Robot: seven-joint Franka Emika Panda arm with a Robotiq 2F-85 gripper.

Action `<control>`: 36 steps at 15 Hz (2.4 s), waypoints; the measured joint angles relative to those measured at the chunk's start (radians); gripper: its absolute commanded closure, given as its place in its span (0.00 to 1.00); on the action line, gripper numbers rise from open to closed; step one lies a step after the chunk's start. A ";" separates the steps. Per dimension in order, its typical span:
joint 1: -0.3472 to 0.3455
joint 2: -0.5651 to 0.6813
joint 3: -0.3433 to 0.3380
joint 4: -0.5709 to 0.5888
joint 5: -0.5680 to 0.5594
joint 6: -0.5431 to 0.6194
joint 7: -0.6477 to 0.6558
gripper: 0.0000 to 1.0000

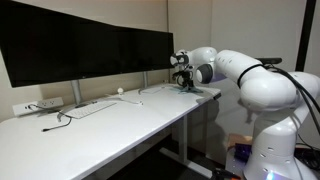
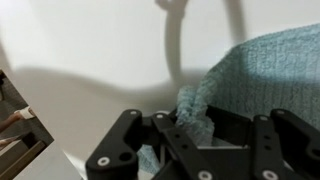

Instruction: Wipe the desk with the white towel

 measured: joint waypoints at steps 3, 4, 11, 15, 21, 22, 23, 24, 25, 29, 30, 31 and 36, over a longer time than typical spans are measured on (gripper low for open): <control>0.011 -0.001 -0.001 0.003 -0.017 -0.046 -0.057 0.93; 0.011 -0.001 -0.002 0.003 -0.023 -0.051 -0.081 0.93; 0.022 0.003 -0.005 0.001 -0.063 -0.062 -0.211 0.93; 0.063 0.006 -0.007 0.001 -0.081 -0.082 -0.253 0.93; 0.139 0.014 -0.022 0.001 -0.116 -0.118 -0.299 0.93; 0.152 0.016 -0.027 0.001 -0.118 -0.120 -0.304 0.93; 0.166 0.019 -0.030 0.001 -0.120 -0.120 -0.308 0.93; 0.179 0.022 -0.033 0.001 -0.122 -0.120 -0.312 0.93; 0.193 0.025 -0.035 0.001 -0.124 -0.120 -0.313 0.93; 0.245 0.029 -0.045 0.001 -0.141 -0.120 -0.331 0.93; 0.257 0.029 -0.047 0.001 -0.143 -0.120 -0.336 0.93; 0.268 0.029 -0.048 0.001 -0.144 -0.120 -0.340 0.93; 0.281 0.029 -0.055 0.001 -0.144 -0.120 -0.345 0.93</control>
